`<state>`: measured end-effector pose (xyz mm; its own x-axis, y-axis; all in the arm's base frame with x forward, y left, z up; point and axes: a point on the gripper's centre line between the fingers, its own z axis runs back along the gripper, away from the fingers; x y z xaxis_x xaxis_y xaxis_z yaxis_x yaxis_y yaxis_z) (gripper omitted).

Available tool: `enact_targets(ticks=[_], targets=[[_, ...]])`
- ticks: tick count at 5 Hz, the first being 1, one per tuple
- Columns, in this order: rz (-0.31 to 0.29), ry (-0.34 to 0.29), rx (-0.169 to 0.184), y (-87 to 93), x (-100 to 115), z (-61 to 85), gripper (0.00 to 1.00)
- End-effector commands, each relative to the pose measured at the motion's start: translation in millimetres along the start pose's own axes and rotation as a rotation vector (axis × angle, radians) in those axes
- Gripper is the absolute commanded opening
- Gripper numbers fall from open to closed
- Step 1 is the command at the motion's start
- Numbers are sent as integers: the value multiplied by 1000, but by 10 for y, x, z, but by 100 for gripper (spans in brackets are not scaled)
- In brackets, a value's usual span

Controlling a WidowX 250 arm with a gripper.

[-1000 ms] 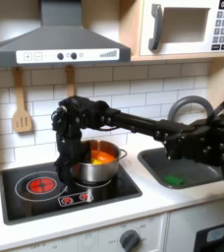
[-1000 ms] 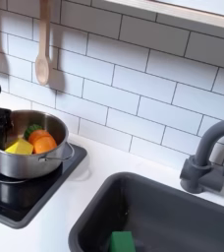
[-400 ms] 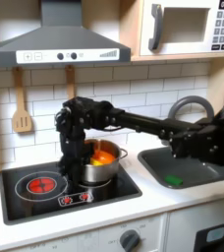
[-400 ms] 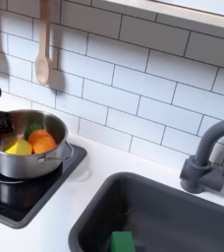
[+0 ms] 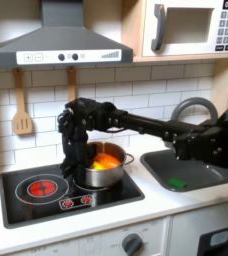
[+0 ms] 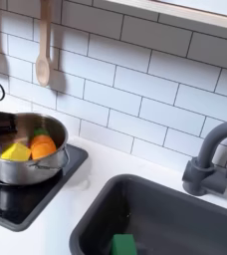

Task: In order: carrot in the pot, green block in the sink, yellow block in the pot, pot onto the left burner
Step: 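Move the pot onto the left burner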

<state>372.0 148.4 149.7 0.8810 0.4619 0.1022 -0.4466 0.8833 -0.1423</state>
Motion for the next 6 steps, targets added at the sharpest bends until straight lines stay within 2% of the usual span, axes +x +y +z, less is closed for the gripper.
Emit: enact_targets(ticks=[1, 2, 3, 4, 5, 6], targets=[[5, -6, -1, -17, 12, 39, 0], [4, -5, 12, 8, -12, 75, 0], [-35, -2, 75, 10, 3, 199, 0], [-25, -23, 78, 54, 52, 309, 0], [-19, -27, 48, 77, 119, 329, 0], [-2, -51, 53, 169, 163, 438, 0]])
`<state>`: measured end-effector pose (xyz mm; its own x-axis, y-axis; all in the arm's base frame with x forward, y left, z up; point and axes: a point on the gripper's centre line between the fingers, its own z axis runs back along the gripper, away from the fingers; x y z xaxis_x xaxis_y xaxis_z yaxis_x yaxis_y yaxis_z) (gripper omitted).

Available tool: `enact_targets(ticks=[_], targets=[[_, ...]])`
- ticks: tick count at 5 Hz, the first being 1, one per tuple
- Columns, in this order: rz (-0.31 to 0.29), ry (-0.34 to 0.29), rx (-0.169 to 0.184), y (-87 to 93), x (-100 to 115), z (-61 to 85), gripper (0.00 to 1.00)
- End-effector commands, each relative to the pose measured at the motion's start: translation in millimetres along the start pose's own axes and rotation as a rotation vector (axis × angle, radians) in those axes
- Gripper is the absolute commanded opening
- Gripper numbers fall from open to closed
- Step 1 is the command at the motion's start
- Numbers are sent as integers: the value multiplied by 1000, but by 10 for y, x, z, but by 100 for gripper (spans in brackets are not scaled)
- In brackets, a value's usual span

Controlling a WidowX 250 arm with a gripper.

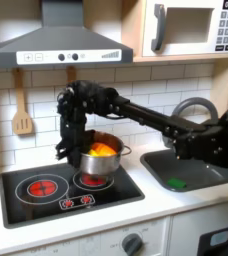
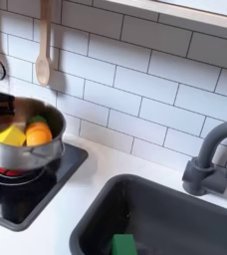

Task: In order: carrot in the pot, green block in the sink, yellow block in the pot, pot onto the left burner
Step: 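Move the pot onto the left burner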

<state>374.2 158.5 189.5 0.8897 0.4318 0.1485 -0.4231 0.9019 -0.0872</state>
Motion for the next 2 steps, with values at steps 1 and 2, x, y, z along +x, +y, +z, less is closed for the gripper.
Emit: enact_targets(ticks=[1, 2], targets=[[86, -18, 8, 386, 88, 89, 0], [127, -16, 0, 537, 122, 96, 0]])
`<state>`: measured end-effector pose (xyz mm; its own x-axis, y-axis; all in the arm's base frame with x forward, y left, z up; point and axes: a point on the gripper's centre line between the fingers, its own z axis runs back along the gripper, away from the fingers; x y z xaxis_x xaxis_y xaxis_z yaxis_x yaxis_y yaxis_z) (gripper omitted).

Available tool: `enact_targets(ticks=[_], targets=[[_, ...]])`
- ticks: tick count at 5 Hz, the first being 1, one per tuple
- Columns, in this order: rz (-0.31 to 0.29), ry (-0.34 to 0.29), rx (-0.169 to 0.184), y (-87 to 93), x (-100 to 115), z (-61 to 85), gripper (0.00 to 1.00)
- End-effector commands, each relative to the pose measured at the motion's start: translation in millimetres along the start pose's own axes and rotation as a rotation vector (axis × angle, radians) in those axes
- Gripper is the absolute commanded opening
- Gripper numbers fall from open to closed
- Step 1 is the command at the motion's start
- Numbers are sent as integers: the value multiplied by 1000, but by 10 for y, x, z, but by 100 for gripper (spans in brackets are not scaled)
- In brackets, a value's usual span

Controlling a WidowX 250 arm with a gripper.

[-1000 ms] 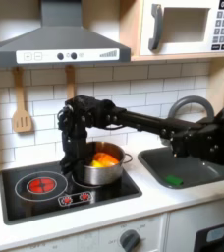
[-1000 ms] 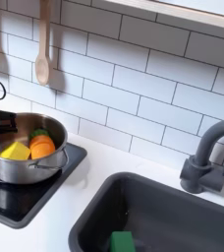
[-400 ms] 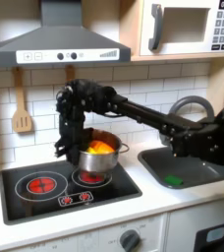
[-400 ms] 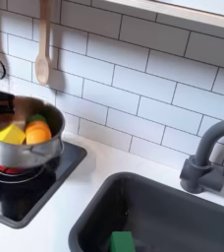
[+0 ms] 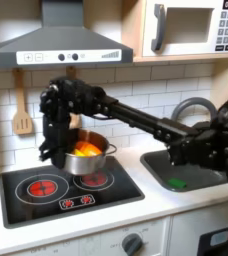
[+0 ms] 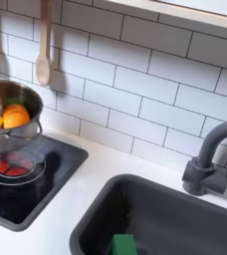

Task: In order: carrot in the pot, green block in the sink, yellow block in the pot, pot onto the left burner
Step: 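Move the pot onto the left burner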

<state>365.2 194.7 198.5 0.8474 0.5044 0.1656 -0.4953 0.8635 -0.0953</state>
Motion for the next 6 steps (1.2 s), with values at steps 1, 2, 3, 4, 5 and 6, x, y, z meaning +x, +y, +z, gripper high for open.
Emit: enact_targets(ticks=[1, 2, 3, 4, 5, 6], targets=[[82, 24, -2, 329, 63, -62, 0], [125, 32, 14, 544, 56, -98, 0], [138, 32, 26, 644, -1, -89, 0], [158, 28, 14, 731, 8, -123, 0], [153, 35, 19, 725, 23, -173, 0], [148, 31, 15, 678, 49, -166, 0]])
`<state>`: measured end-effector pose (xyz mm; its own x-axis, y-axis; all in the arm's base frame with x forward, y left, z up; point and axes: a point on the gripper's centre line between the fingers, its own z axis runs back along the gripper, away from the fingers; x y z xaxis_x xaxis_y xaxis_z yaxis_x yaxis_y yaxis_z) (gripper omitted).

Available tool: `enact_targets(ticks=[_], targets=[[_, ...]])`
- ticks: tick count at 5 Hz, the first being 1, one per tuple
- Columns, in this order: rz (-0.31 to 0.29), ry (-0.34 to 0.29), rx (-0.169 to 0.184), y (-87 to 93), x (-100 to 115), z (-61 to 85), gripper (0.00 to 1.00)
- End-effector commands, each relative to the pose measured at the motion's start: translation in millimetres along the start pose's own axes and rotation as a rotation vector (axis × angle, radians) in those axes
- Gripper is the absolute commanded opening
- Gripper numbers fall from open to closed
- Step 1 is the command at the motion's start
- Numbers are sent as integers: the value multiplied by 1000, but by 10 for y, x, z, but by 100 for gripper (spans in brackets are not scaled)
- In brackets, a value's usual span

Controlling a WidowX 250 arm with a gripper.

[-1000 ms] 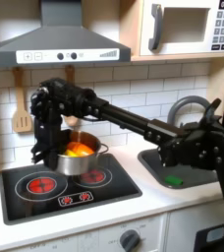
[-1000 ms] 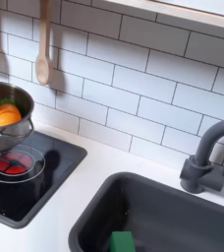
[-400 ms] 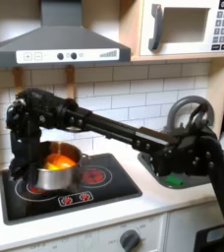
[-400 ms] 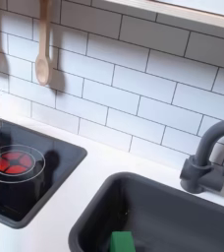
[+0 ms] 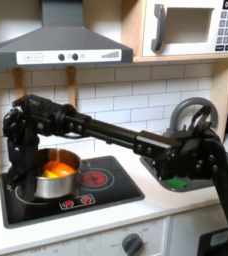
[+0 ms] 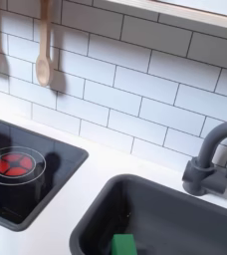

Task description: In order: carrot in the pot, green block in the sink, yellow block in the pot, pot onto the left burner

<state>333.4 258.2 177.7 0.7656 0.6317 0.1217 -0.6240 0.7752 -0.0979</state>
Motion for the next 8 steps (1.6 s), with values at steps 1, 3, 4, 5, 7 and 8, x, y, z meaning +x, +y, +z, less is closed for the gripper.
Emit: enact_targets(ticks=[1, 3, 4, 5, 7, 8], targets=[[-15, -3, 10, -59, 67, -23, 0], [0, -6, 7, -69, 171, -42, 0], [-20, 9, 8, -179, 195, -109, 0], [-16, 25, 17, -196, 215, -204, 0], [1, 44, 14, -208, 227, -295, 0], [8, 31, 8, -198, 211, -216, 0]])
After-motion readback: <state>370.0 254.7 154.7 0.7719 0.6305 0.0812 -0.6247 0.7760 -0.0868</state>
